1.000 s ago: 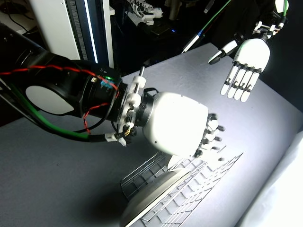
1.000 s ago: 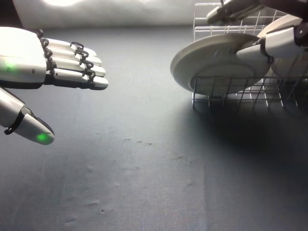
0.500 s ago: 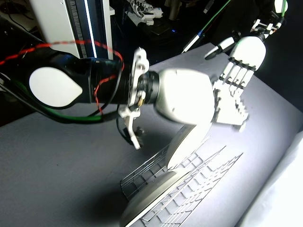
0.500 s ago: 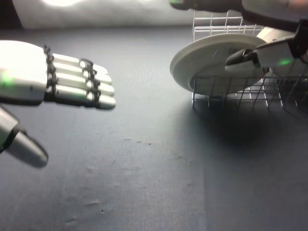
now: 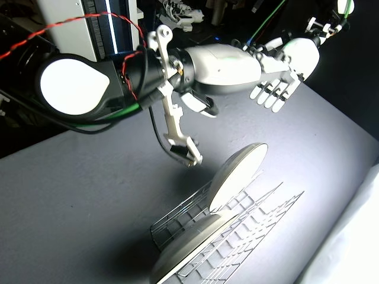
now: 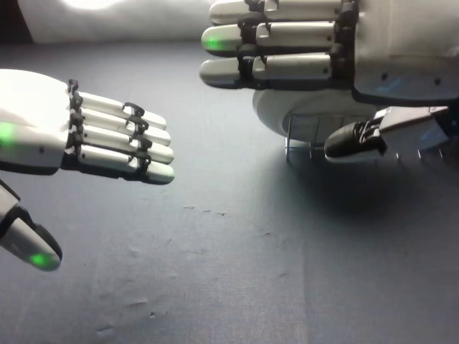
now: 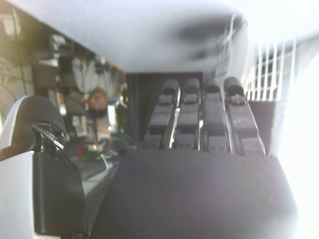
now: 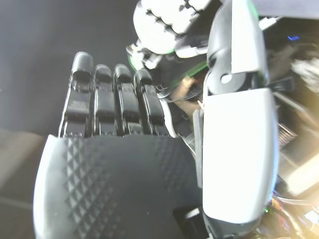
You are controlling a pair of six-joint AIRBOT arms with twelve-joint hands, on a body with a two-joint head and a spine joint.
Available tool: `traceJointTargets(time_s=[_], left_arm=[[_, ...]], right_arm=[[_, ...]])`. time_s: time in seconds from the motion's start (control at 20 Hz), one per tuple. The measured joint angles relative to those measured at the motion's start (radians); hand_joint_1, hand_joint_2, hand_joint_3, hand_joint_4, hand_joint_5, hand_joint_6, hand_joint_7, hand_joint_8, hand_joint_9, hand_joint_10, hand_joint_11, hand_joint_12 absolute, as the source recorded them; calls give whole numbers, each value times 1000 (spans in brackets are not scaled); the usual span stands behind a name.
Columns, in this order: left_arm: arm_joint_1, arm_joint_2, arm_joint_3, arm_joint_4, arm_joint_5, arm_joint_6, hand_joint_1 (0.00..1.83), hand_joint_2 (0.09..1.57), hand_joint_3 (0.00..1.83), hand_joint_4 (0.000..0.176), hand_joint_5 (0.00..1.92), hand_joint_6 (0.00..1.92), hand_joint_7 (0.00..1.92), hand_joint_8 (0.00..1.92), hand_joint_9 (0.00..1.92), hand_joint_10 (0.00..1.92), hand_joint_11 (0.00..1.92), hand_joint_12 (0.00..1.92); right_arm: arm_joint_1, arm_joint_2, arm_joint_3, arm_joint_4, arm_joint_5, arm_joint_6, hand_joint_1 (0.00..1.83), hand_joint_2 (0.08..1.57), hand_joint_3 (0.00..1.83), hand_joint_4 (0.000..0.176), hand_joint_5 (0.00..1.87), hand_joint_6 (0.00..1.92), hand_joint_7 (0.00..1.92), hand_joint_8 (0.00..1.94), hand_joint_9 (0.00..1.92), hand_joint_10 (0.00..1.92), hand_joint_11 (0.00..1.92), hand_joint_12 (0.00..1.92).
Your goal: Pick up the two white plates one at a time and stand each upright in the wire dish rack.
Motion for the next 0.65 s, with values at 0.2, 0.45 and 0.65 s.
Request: traceJointTargets(time_s=[0.2, 0.45, 0.65], left_arm=[[0, 0, 11, 10, 1, 6, 0, 1095, 5, 0, 135, 13, 106, 16, 88, 13, 68, 38], [0, 6, 12, 14, -11, 10, 121, 1244, 16, 0, 617, 852, 516, 1227, 441, 1391, 270, 1709], [0, 7, 20, 18, -14, 14, 353, 1480, 11, 0, 745, 1902, 762, 1908, 728, 1920, 764, 1921]], right_arm=[[0, 6, -5, -69, 52, 0, 835, 1032, 15, 0, 290, 32, 257, 32, 205, 46, 0, 688], [-1, 46, -28, -69, 75, -3, 570, 1199, 1, 0, 551, 875, 512, 1164, 384, 1306, 99, 1624], [-20, 68, -28, -67, 102, -3, 544, 1427, 12, 0, 1004, 1918, 1065, 1938, 994, 1919, 897, 1921]])
